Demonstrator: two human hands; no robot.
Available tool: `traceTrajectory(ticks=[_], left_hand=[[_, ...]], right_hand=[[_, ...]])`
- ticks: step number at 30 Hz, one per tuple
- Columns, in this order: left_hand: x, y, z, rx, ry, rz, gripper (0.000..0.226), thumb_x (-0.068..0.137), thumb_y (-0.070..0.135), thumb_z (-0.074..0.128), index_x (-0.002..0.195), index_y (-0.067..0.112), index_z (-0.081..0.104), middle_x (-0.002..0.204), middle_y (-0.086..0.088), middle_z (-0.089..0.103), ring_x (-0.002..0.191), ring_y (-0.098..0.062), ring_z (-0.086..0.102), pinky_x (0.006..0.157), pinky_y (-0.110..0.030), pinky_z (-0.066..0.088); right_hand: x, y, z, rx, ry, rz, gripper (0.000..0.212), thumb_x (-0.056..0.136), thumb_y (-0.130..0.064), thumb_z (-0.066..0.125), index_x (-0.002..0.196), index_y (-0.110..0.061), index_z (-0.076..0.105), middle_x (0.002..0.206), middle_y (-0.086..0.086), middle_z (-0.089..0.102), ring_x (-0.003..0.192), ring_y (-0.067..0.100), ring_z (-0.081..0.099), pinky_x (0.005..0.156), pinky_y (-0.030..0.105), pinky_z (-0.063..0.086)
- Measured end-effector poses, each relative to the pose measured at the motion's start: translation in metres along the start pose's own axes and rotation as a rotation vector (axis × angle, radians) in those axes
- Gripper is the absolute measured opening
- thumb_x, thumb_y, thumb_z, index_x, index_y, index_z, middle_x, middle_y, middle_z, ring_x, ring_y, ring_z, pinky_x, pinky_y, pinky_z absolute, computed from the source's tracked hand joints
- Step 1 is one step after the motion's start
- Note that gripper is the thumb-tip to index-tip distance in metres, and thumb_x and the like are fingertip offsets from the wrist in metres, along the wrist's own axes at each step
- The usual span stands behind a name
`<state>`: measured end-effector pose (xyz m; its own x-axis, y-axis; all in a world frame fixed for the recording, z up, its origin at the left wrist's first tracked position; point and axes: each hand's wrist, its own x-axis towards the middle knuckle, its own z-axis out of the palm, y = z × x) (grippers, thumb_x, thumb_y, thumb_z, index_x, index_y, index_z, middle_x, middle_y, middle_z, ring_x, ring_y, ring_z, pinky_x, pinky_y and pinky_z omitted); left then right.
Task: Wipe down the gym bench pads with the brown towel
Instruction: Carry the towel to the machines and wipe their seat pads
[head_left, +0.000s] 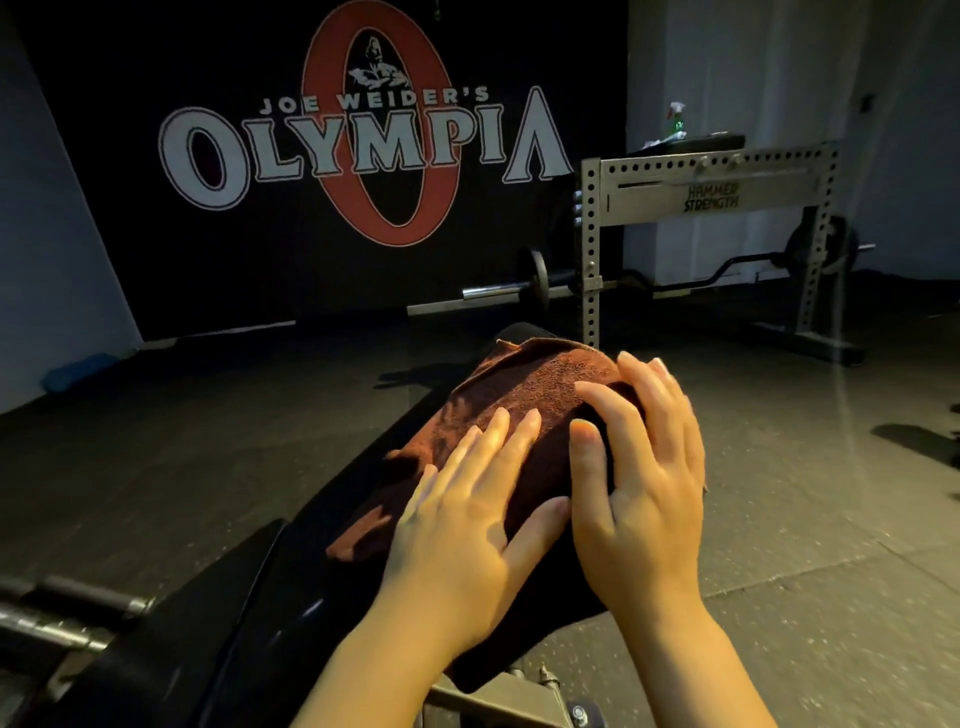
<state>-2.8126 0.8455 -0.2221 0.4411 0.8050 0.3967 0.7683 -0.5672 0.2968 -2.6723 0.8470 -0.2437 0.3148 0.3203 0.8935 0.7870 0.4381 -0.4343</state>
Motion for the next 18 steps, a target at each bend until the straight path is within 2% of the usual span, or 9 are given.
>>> traceTrajectory(ticks=[3, 7, 11, 12, 13, 14, 15, 17, 18], left_hand=[[-0.016, -0.009, -0.001, 0.007, -0.008, -0.012, 0.057, 0.071, 0.08, 0.002, 0.122, 0.071, -0.023, 0.146, 0.036, -0.022, 0.14, 0.01, -0.017, 0.119, -0.03, -0.004], [-0.035, -0.026, 0.003, 0.014, 0.019, -0.024, 0.052, 0.072, 0.084, -0.012, 0.12, 0.073, -0.029, 0.14, 0.042, -0.027, 0.135, 0.014, -0.024, 0.111, -0.02, -0.01], [-0.064, -0.047, 0.009, 0.019, 0.017, -0.112, 0.071, 0.055, 0.091, -0.028, 0.124, 0.074, -0.029, 0.138, 0.047, -0.026, 0.133, 0.017, -0.025, 0.114, -0.019, -0.009], [-0.074, -0.055, 0.013, 0.044, 0.023, -0.129, 0.072, 0.058, 0.091, -0.026, 0.127, 0.072, -0.029, 0.143, 0.044, -0.023, 0.138, 0.014, -0.019, 0.117, -0.022, -0.003], [-0.084, -0.062, 0.018, 0.076, 0.036, -0.131, 0.069, 0.069, 0.088, -0.017, 0.136, 0.068, -0.025, 0.153, 0.037, -0.012, 0.144, 0.008, -0.008, 0.118, -0.028, 0.007], [-0.092, -0.066, 0.018, 0.067, 0.031, -0.142, 0.065, 0.085, 0.08, -0.005, 0.146, 0.06, -0.014, 0.16, 0.027, 0.008, 0.147, 0.0, 0.009, 0.115, -0.035, 0.022], [-0.098, -0.07, 0.018, 0.065, -0.01, -0.162, 0.062, 0.096, 0.07, 0.004, 0.154, 0.05, -0.001, 0.159, 0.015, 0.027, 0.144, -0.007, 0.025, 0.108, -0.038, 0.034], [-0.099, -0.068, 0.017, 0.113, -0.028, -0.166, 0.061, 0.101, 0.063, 0.007, 0.157, 0.04, 0.008, 0.154, 0.006, 0.04, 0.139, -0.013, 0.038, 0.1, -0.04, 0.041], [-0.095, -0.062, 0.014, 0.133, -0.031, -0.18, 0.062, 0.098, 0.066, 0.004, 0.156, 0.043, 0.001, 0.157, 0.006, 0.035, 0.141, -0.013, 0.036, 0.103, -0.039, 0.037]], right_hand=[[-0.01, -0.004, 0.006, -0.052, 0.024, -0.04, 0.041, 0.105, -0.043, 0.028, 0.121, -0.023, 0.059, 0.149, 0.006, 0.041, 0.147, 0.024, 0.026, 0.121, 0.049, 0.011], [-0.032, -0.018, 0.018, -0.111, 0.034, -0.043, 0.036, 0.105, -0.041, 0.03, 0.123, -0.024, 0.057, 0.152, 0.008, 0.036, 0.15, 0.03, 0.015, 0.122, 0.049, 0.002], [-0.064, -0.036, 0.024, -0.176, -0.081, -0.09, 0.042, 0.106, -0.043, 0.027, 0.126, -0.024, 0.059, 0.154, 0.006, 0.036, 0.152, 0.028, 0.008, 0.122, 0.049, -0.004], [-0.072, -0.04, 0.023, -0.188, -0.122, -0.112, 0.044, 0.106, -0.043, 0.026, 0.126, -0.024, 0.061, 0.154, 0.005, 0.037, 0.152, 0.028, 0.008, 0.122, 0.049, -0.004], [-0.078, -0.043, 0.021, -0.193, -0.163, -0.132, 0.046, 0.106, -0.045, 0.026, 0.126, -0.024, 0.063, 0.153, 0.004, 0.04, 0.152, 0.027, 0.01, 0.122, 0.049, -0.003], [-0.081, -0.046, 0.019, -0.194, -0.198, -0.148, 0.046, 0.105, -0.045, 0.027, 0.125, -0.025, 0.064, 0.151, 0.003, 0.043, 0.152, 0.026, 0.011, 0.122, 0.05, -0.003], [-0.081, -0.047, 0.016, -0.198, -0.225, -0.163, 0.045, 0.105, -0.045, 0.03, 0.124, -0.025, 0.065, 0.149, 0.002, 0.046, 0.151, 0.025, 0.014, 0.122, 0.051, -0.002], [-0.071, -0.045, 0.009, -0.228, -0.255, -0.211, 0.04, 0.102, -0.042, 0.036, 0.121, -0.026, 0.068, 0.144, 0.001, 0.052, 0.148, 0.023, 0.023, 0.122, 0.052, 0.0], [-0.064, -0.041, 0.006, -0.242, -0.263, -0.244, 0.038, 0.101, -0.04, 0.039, 0.12, -0.026, 0.069, 0.142, 0.001, 0.054, 0.147, 0.022, 0.027, 0.122, 0.053, 0.002]])
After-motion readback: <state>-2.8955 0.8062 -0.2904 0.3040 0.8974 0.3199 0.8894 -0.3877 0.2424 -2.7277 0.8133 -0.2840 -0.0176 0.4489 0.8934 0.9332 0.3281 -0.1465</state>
